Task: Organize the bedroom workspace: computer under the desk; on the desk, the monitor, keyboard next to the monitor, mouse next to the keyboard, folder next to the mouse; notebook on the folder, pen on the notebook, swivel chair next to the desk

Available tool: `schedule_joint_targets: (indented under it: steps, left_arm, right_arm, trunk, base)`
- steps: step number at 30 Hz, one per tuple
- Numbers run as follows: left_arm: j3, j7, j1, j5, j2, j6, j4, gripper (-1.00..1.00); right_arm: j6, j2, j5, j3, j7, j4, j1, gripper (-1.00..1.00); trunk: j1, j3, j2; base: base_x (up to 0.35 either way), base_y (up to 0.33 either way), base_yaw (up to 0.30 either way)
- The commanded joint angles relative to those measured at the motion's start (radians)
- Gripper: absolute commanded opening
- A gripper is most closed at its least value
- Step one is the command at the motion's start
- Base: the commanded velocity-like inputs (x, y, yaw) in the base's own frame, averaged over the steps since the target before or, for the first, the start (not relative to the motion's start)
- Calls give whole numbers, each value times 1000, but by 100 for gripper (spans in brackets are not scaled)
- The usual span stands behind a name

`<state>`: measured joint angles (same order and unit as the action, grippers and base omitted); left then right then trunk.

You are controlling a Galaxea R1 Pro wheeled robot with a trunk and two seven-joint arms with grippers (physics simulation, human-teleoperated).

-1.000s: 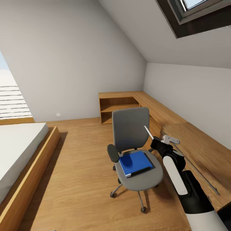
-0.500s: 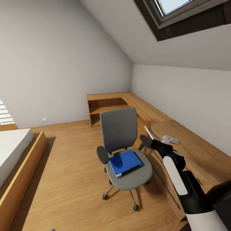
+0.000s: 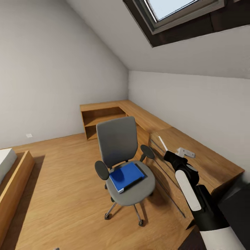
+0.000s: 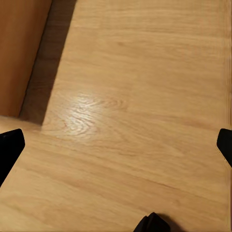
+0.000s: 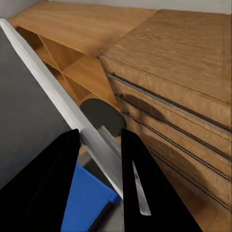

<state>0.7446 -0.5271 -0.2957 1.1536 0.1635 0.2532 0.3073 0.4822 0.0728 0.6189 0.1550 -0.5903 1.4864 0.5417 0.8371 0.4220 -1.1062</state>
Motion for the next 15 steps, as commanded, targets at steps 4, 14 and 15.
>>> schedule_joint_targets:
  steps: [4, 14, 15]
  left_arm:
    - [9, -5, 0, 11, -7, 5, 2, 100]
    - [6, -5, 0, 12, -16, 5, 1, 100]
    - [6, -5, 0, 12, -16, 5, 1, 100]
  right_arm:
    - [-8, 1, 7, 0, -10, -7, 1, -100]
    - [-5, 3, 6, -5, -29, -21, 1, -100]
    - [-2, 4, 6, -5, -35, -21, 1, -100]
  trunk:
    - [0, 0, -1]
    - [0, 0, -1]
    - [0, 0, -1]
  base:
    - [0, 18, -286]
    - [0, 4, -296]
    - [0, 0, -300]
